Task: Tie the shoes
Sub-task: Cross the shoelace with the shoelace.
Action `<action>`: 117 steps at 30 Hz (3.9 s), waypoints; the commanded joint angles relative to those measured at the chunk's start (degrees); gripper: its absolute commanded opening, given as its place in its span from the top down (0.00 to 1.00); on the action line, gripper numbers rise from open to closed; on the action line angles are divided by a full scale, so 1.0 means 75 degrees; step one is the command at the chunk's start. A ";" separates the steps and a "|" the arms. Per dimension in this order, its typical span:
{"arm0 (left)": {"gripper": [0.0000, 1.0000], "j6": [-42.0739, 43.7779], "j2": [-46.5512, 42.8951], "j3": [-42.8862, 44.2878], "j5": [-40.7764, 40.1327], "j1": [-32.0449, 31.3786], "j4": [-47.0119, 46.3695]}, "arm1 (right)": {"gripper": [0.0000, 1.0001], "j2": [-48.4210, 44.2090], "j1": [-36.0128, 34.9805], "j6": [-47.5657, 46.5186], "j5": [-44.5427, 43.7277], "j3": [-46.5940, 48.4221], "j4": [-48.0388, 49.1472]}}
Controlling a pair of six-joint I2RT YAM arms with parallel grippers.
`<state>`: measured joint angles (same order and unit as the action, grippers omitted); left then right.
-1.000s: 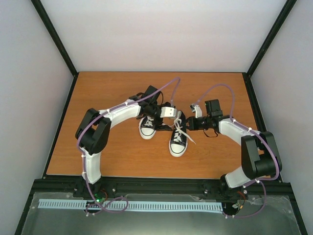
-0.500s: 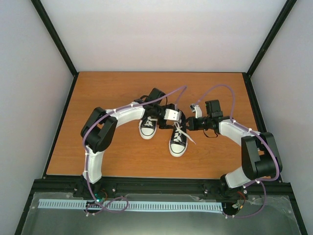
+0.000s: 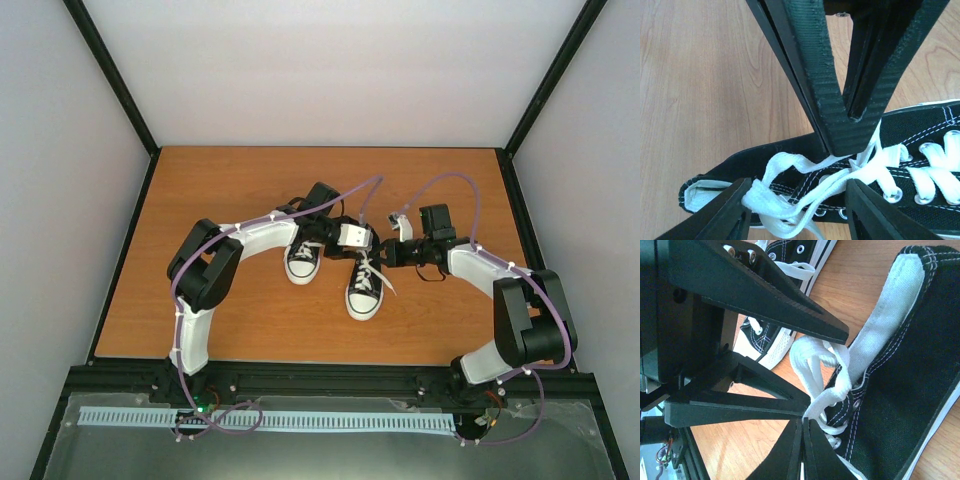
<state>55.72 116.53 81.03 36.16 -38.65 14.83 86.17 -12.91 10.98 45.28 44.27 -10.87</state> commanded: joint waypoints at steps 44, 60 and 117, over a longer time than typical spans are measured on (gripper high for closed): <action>0.30 0.3125 0.0923 0.2089 0.0486 -0.0072 0.2687 | 0.97 -0.0142 -0.0036 -0.0212 0.0279 -0.0061 0.0020; 0.59 0.2119 0.0892 0.2166 0.0642 -0.0131 0.2594 | 0.97 -0.0285 -0.0034 -0.0320 0.0409 -0.0113 -0.0030; 0.67 0.1570 0.0869 0.1987 0.0089 -0.0079 0.2623 | 0.78 0.0322 0.0608 -0.0078 0.1189 -0.0124 0.0833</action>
<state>66.61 122.69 95.72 36.23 -39.31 34.63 90.08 -8.38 10.17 52.23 42.76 -6.63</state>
